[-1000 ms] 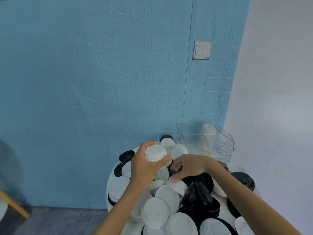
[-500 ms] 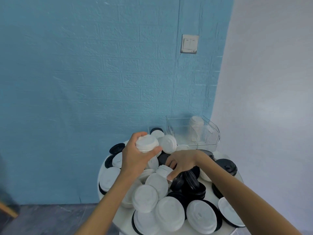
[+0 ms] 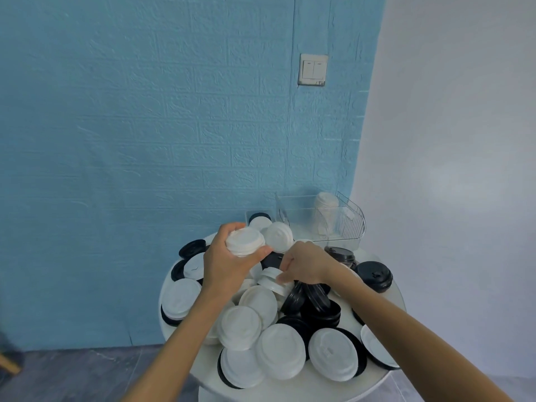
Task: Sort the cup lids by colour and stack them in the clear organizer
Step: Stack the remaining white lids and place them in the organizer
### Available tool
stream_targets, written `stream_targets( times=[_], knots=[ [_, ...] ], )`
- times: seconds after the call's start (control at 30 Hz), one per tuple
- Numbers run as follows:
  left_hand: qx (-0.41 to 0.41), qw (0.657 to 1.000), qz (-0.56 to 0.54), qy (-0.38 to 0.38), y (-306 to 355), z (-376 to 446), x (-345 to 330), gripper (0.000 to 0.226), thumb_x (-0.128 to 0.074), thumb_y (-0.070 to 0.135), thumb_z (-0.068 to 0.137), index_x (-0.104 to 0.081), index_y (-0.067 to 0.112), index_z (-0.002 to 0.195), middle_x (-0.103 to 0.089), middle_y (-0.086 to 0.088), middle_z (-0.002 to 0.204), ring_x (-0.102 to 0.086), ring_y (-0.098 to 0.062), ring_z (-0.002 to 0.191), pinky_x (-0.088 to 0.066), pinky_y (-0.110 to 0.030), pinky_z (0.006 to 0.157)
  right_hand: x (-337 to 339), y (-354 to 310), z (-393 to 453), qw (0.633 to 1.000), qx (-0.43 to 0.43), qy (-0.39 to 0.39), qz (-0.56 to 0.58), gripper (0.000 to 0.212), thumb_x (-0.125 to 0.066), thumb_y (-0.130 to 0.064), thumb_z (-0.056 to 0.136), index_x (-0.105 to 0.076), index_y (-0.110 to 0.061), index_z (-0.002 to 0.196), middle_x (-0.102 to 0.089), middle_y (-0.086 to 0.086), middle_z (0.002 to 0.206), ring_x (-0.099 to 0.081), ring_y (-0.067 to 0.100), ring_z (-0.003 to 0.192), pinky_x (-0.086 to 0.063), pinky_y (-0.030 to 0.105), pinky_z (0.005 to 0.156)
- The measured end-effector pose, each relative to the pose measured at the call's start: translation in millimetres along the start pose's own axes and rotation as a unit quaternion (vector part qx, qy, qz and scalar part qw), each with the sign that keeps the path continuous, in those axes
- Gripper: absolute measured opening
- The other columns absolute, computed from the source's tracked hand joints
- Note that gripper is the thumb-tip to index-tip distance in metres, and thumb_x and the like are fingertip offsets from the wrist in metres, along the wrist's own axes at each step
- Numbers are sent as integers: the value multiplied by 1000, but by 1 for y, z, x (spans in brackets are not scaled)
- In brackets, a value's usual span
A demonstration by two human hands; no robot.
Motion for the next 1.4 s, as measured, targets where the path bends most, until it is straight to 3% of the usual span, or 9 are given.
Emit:
stream_targets(
  times=[0.23, 0.37, 0.53, 0.8, 0.9, 0.97, 1.1, 1.23, 1.4],
  knots=[
    [6, 1000, -2, 0, -3, -1, -1, 64, -97, 39, 59, -62, 38, 112, -62, 26, 109, -57, 5, 103, -50, -24, 85, 5, 0, -3, 998, -19, 51, 27, 21, -84, -38, 75, -81, -21, 87, -77, -6, 86, -69, 12, 82, -57, 29, 78],
    [8, 1000, 1, -3, -7, -1, -2, 64, -97, 43, 58, -62, 39, 111, -63, 24, 110, -59, -1, 104, -52, -28, 86, 19, 7, -4, 994, -34, 86, 63, 20, -85, -36, 77, -81, -21, 89, -78, -8, 92, -69, 9, 85, -50, 21, 71],
    [18, 1000, -1, -12, -5, -3, -6, 68, -94, 51, 55, -62, 37, 113, -64, 24, 110, -59, 2, 104, -50, -23, 85, 25, 9, -8, 987, -48, 128, 81, 24, -83, -37, 79, -81, -20, 95, -78, -8, 97, -71, 11, 91, -56, 29, 86],
    [54, 998, 15, -38, -6, -9, -9, 64, -96, 44, 60, -61, 39, 113, -63, 24, 110, -58, 3, 104, -48, -18, 83, 40, 10, -18, 960, -59, 220, 163, 24, -80, -38, 83, -80, -18, 97, -77, -5, 91, -71, 10, 89, -55, 28, 85],
    [74, 994, 37, -66, -4, -13, -13, 76, -95, 46, 61, -56, 39, 125, -60, 20, 115, -56, 0, 104, -44, -15, 82, 52, -5, -25, 949, -22, 262, 177, 24, -79, -38, 84, -79, -19, 98, -77, -8, 91, -71, 5, 89, -54, 26, 87],
    [88, 992, 38, -83, -2, -13, -17, 93, -95, 48, 62, -46, 38, 141, -56, 15, 126, -53, -8, 115, -44, -22, 93, 54, -21, -30, 951, 24, 272, 147, 23, -76, -40, 86, -79, -21, 99, -77, -13, 93, -70, 2, 88, -53, 24, 88],
    [106, 989, 28, -96, 4, -13, -23, 116, -94, 48, 63, -27, 36, 157, -50, 16, 125, -47, -5, 115, -39, -23, 92, 43, -43, -38, 955, 105, 278, 5, 28, -71, -43, 88, -76, -25, 109, -78, -11, 97, -71, 15, 89, -53, 32, 83],
    [87, 991, 40, -90, 6, -15, -22, 103, -93, 39, 66, -35, 34, 151, -57, 14, 122, -56, -6, 104, -41, -15, 79, 31, -47, -40, 938, 178, 292, -57, 27, -75, -36, 84, -77, -21, 106, -74, 2, 85, -65, 28, 83, -50, 34, 74],
    [74, 995, 7, -64, 2, -13, -19, 76, -94, 32, 65, -51, 40, 127, -68, 7, 113, -66, -5, 96, -47, -8, 68, 24, -43, -34, 946, 230, 226, 34, 27, -76, -39, 83, -73, -23, 105, -70, -9, 107, -61, 13, 102, -48, 31, 88]
  ],
)
Point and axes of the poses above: each hand's wrist, its own z-axis towards the middle knuckle, its own x-axis out of the back of the hand, y = z × x, the point moved 3 cm from there along z, towards the middle knuckle
